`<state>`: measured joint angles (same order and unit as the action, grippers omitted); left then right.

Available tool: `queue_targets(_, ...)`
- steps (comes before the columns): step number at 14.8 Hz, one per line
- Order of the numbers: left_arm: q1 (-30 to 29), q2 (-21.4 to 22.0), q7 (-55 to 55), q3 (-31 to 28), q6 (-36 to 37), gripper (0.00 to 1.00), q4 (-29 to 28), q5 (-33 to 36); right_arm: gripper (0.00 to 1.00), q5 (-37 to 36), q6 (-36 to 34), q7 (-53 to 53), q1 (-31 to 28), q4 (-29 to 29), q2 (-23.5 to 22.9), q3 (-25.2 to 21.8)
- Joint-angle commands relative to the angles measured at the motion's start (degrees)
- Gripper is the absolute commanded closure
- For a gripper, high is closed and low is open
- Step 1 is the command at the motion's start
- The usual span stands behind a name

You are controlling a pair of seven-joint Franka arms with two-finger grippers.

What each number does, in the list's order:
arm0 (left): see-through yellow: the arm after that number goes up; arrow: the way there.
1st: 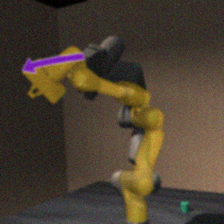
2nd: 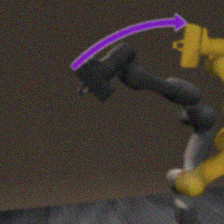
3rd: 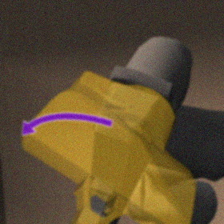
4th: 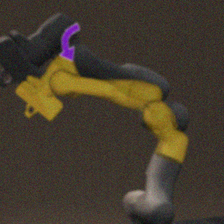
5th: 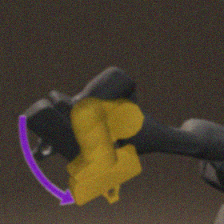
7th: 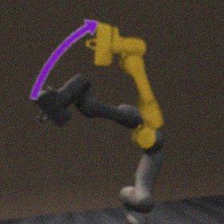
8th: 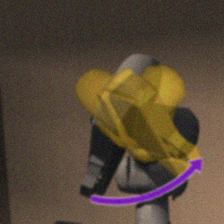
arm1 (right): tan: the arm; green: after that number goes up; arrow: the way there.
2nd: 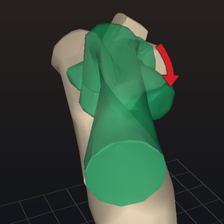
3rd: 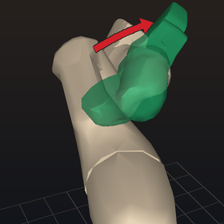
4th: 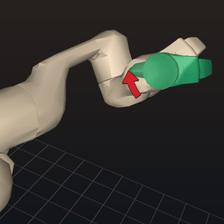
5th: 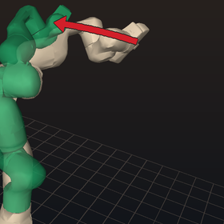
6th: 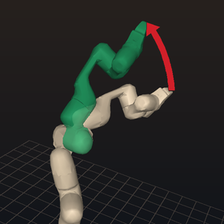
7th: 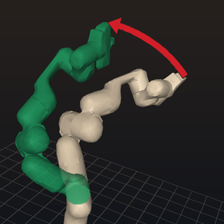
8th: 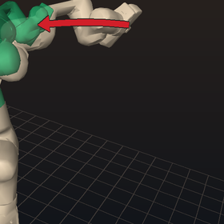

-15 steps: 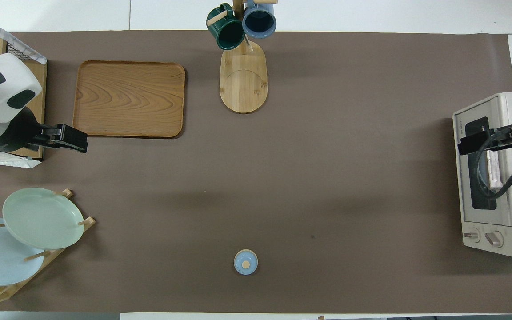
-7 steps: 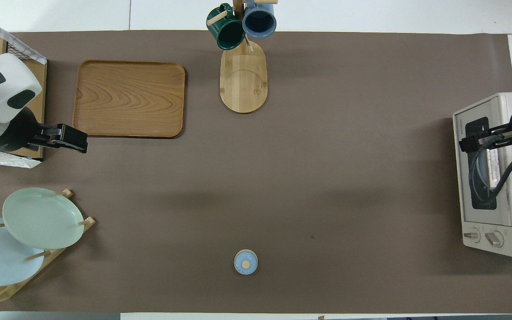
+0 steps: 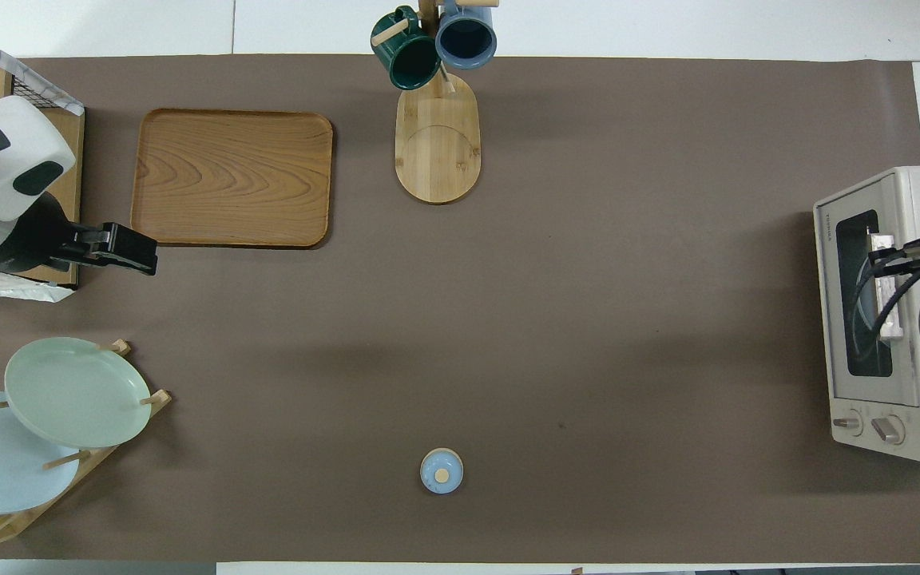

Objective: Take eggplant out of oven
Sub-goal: 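Reach the right gripper to the toaster oven door handle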

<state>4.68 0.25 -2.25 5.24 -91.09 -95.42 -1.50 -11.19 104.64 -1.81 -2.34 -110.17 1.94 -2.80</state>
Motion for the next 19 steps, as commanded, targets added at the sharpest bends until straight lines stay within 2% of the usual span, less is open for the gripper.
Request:
queue_targets(1, -0.20, 0.72, 0.41, -0.05, 0.91, 0.00, 0.06, 0.70, 1.00, -2.69, 1.71, 2.25, -0.65, -2.07, 0.00, 0.16)
queue_targets(3, -0.20, 0.72, 0.41, -0.05, 0.83, 0.00, 0.06, 0.70, 1.00, -6.72, 1.80, 2.25, -0.56, -2.07, -0.36, 0.16)
queue_targets(6, -0.20, 0.72, 0.41, -0.05, 0.65, 0.00, 0.06, 0.70, 1.00, -7.79, 1.80, 1.55, -0.65, -2.16, -0.36, 0.25)
queue_targets(19, -0.20, 0.81, 0.32, 0.03, 1.26, 0.00, 0.06, 0.70, 1.00, -7.01, 9.97, 0.05, 0.57, -8.39, -1.32, 0.42)
